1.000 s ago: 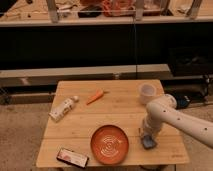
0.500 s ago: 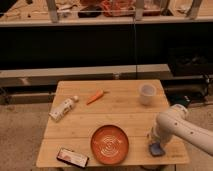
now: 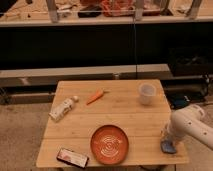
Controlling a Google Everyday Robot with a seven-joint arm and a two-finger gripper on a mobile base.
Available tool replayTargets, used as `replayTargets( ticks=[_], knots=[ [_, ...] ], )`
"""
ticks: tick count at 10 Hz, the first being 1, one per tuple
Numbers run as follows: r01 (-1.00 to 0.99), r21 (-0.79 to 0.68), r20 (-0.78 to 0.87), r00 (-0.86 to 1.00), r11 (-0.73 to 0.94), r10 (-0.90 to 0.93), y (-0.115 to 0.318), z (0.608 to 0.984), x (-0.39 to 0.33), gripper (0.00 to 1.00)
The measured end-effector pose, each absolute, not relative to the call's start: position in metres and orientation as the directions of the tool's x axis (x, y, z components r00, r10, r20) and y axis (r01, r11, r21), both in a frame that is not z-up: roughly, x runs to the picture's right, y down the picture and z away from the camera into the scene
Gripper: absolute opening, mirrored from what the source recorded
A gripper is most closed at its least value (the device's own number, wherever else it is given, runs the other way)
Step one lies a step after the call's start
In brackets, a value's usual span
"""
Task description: Wipe the white sponge on the table
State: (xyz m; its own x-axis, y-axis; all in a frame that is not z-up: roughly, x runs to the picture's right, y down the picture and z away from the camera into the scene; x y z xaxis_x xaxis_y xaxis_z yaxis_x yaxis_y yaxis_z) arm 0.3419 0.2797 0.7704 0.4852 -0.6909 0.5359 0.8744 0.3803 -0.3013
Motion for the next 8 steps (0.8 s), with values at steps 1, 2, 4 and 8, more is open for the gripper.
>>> replayTargets(
  ticks=[1,2,4,8],
  knots=[
    [0.865,-0.306,0.519,0.502,0.398,-0.692,0.268,0.774,0.348,0.00],
    [0.858,-0.309,0.514,0.513,0.409,-0.688,0.259,0.780,0.351,0.00],
    [0.861,-0.297,0.508,0.509,0.413,-0.695,0.238,0.799,0.354,0.00],
    [0.872,-0.262,0.511,0.489,0.413,-0.707,0.211,0.822,0.353,0.00]
  ],
)
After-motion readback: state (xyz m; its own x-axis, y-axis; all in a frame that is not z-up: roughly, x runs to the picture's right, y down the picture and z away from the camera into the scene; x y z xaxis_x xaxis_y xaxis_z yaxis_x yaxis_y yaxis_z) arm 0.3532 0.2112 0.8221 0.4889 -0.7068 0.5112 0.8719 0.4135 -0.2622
